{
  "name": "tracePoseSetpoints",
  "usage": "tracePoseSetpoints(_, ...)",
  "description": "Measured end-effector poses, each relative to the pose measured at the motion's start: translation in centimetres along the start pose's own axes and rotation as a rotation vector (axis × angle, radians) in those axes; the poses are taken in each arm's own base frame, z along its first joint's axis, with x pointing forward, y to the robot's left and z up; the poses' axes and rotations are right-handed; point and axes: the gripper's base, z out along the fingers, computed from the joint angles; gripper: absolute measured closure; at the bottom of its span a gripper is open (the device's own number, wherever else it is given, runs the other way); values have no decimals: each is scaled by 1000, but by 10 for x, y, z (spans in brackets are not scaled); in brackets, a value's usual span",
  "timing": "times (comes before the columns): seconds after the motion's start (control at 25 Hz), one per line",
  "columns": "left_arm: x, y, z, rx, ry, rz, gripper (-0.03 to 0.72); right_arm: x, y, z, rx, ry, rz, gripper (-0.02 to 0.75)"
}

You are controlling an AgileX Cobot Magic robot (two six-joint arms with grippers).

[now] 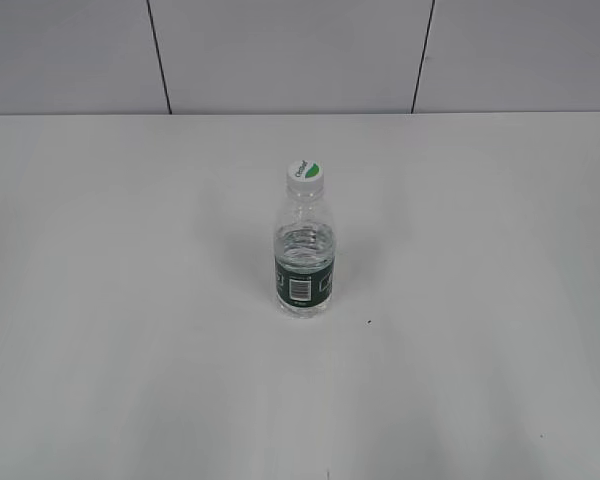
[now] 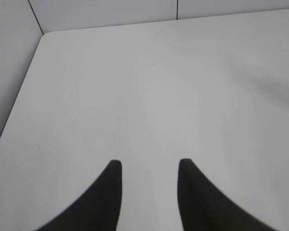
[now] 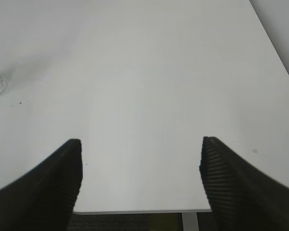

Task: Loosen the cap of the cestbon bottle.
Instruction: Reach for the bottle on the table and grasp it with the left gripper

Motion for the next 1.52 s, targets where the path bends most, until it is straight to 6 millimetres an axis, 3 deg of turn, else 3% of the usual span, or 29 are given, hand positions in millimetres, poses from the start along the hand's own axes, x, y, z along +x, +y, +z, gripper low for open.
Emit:
tracePoseSetpoints(0.08,0,0,0,0,0,0,431,0,0,0,0,0,0,157)
tracePoseSetpoints(0.28,-3,0,6,3,41,1,298,0,0,0,0,0,0,157)
tracePoseSetpoints(0.4,-6,0,12,5,80,2,259,-1,0,2,-1,14,0,157)
tracePoseSetpoints(0.72,-10,1,18,8,116,3,247,-16,-1,1,4,-57,0,157)
tracePoseSetpoints(1.0,-31,1,19,8,-109,5,247,-33,-3,1,21,-216,-4,157)
tracePoseSetpoints(1.32,-23,-6,51,102,-246,17,247,-52,-5,17,32,-246,-14,157)
tracePoseSetpoints(1.52,-32,-9,61,136,-312,33,247,-62,-6,29,32,-250,-15,157)
